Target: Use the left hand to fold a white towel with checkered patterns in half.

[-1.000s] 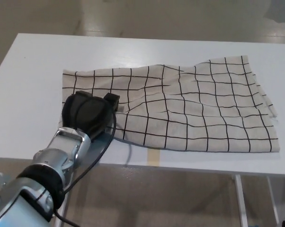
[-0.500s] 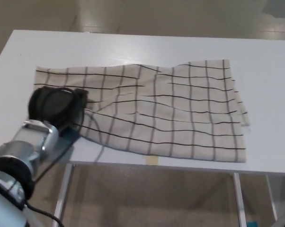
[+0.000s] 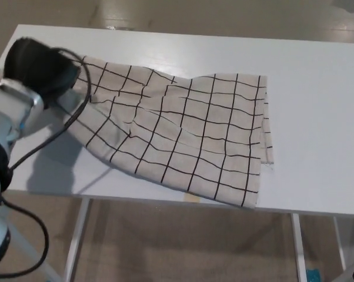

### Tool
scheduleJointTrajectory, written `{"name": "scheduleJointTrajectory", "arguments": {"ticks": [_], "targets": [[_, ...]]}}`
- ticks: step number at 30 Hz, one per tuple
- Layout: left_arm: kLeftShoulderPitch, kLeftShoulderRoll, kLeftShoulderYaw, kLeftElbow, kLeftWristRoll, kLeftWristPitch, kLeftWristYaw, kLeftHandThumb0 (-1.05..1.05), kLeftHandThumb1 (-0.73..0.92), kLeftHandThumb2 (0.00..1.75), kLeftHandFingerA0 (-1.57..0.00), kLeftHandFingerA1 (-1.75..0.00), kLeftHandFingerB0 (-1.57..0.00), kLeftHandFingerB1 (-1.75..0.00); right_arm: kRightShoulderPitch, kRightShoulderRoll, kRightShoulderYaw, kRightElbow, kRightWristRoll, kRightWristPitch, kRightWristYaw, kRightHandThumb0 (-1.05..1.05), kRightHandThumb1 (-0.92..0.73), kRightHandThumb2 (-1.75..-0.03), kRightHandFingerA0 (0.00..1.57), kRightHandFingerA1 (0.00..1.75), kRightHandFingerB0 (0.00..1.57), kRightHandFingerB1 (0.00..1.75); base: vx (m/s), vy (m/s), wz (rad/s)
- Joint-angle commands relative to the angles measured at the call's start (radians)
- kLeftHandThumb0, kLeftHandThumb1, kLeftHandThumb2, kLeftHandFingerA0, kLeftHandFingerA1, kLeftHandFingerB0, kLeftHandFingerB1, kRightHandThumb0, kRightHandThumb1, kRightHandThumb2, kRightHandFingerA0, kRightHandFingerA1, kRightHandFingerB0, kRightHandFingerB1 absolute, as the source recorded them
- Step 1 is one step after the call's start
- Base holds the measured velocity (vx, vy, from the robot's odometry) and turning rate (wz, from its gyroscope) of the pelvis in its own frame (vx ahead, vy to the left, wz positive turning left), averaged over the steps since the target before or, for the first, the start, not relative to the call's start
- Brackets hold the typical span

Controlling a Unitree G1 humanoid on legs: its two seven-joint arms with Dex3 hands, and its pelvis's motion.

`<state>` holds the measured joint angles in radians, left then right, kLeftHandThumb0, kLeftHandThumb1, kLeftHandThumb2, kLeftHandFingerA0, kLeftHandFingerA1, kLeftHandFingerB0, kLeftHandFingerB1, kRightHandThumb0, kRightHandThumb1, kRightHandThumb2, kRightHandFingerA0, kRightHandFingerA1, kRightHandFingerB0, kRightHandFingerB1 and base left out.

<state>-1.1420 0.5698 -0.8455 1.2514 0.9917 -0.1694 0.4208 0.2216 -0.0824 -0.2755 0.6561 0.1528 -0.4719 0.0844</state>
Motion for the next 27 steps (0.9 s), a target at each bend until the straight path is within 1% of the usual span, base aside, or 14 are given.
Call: {"name": "scheduleJointTrajectory", "arguments": {"ticks": [1, 3, 4, 10, 14, 16, 17, 18, 19, 20, 21, 24, 25, 27], "targets": [[-0.055, -0.037, -0.043, -0.035, 0.075, -0.008, 0.076, -0.36, 0.48, 0.56, -0.83, -1.25, -0.92, -0.50, 0.011, 0.006, -0.007, -0.003, 0.009, 0.008, -0.006, -0.44, -0.50, -0.83, 0.42, 0.69, 0.36, 0.54, 0.00, 0.000, 0.00], [-0.062, -0.046, -0.047, -0.040, 0.079, -0.007, 0.093, -0.37, 0.49, 0.55, -0.81, -1.34, -0.88, -0.49, 0.010, 0.006, -0.006, -0.005, 0.006, 0.008, -0.010, -0.44, -0.50, -0.84, 0.44, 0.70, 0.37, 0.55, 0.00, 0.000, 0.00], [-0.066, -0.053, -0.048, -0.048, 0.080, -0.008, 0.102, -0.40, 0.49, 0.55, -0.82, -1.35, -0.86, -0.48, 0.012, 0.008, -0.005, -0.011, 0.007, 0.010, -0.010, -0.39, -0.63, -0.59, 0.45, 0.70, 0.43, 0.46, 0.00, 0.000, 0.00], [-0.115, -0.122, -0.067, -0.123, 0.113, -0.011, 0.146, -0.32, 0.48, 0.55, -0.97, -1.15, -0.91, -0.50, 0.006, 0.016, -0.017, -0.036, 0.044, 0.040, 0.009, -0.37, -0.61, -0.58, 0.49, 0.71, 0.52, 0.51, 0.00, 0.000, 0.00], [-0.121, -0.148, -0.076, -0.141, 0.133, 0.005, 0.203, -0.29, 0.52, 0.58, -0.86, -1.40, -0.95, -0.54, 0.003, 0.021, -0.020, -0.038, 0.054, 0.039, 0.021, -0.38, -0.61, -0.58, 0.50, 0.75, 0.55, 0.53, 0.00, 0.000, 0.00], [-0.125, -0.172, -0.090, -0.187, 0.159, 0.031, 0.207, -0.22, 0.48, 0.55, -1.03, -1.12, -1.05, -0.65, -0.001, 0.024, -0.023, -0.033, 0.061, 0.033, 0.029, -0.38, -0.60, -0.58, 0.50, 0.76, 0.56, 0.53, 0.00, 0.000, 0.00], [-0.124, -0.179, -0.096, -0.201, 0.168, 0.039, 0.207, -0.22, 0.48, 0.55, -1.03, -1.12, -1.05, -0.65, -0.001, 0.024, -0.023, -0.032, 0.060, 0.031, 0.030, -0.38, -0.60, -0.58, 0.50, 0.76, 0.56, 0.53, 0.00, 0.000, 0.00], [-0.122, -0.188, -0.103, -0.222, 0.183, 0.058, 0.206, -0.22, 0.48, 0.56, -1.08, -0.96, -1.05, -0.64, -0.001, 0.023, -0.022, -0.035, 0.054, 0.031, 0.027, -0.38, -0.60, -0.58, 0.50, 0.77, 0.56, 0.53, 0.00, 0.000, 0.00], [-0.120, -0.192, -0.102, -0.228, 0.181, 0.058, 0.212, -0.19, 0.50, 0.55, -1.07, -1.10, -1.02, -0.87, -0.001, 0.022, -0.021, -0.038, 0.053, 0.033, 0.027, -0.38, -0.60, -0.58, 0.51, 0.78, 0.56, 0.53, 0.00, 0.000, 0.00], [-0.118, -0.197, -0.100, -0.233, 0.179, 0.055, 0.220, -0.19, 0.50, 0.55, -1.07, -1.10, -1.02, -0.87, 0.000, 0.021, -0.021, -0.040, 0.052, 0.036, 0.026, -0.38, -0.60, -0.58, 0.51, 0.78, 0.56, 0.53, 0.00, 0.000, 0.00], [-0.118, -0.205, -0.099, -0.241, 0.179, 0.051, 0.221, -0.29, 0.42, 0.68, -1.04, -1.17, -1.01, -0.88, 0.000, 0.019, -0.020, -0.038, 0.048, 0.032, 0.026, -0.39, -0.61, -0.58, 0.50, 0.78, 0.56, 0.54, 0.00, 0.000, 0.00], [-0.119, -0.217, -0.091, -0.257, 0.174, 0.035, 0.212, -0.32, 0.42, 0.67, -1.02, -1.27, -1.02, -0.86, -0.002, 0.016, -0.019, -0.035, 0.040, 0.028, 0.024, -0.39, -0.61, -0.58, 0.50, 0.78, 0.56, 0.54, 0.00, 0.000, 0.00], [-0.121, -0.224, -0.080, -0.273, 0.162, 0.015, 0.200, -0.29, 0.48, 0.57, -0.95, -1.39, -1.06, -0.65, -0.001, 0.015, -0.018, -0.040, 0.041, 0.035, 0.026, -0.39, -0.61, -0.58, 0.50, 0.79, 0.56, 0.55, 0.00, 0.000, 0.00], [-0.131, -0.237, -0.081, -0.288, 0.174, 0.021, 0.197, -0.39, 0.41, 0.65, -0.97, -1.40, -1.03, -0.71, -0.001, 0.014, -0.018, -0.039, 0.039, 0.035, 0.023, -0.39, -0.61, -0.58, 0.50, 0.79, 0.56, 0.55, 0.00, 0.000, 0.00]]}}
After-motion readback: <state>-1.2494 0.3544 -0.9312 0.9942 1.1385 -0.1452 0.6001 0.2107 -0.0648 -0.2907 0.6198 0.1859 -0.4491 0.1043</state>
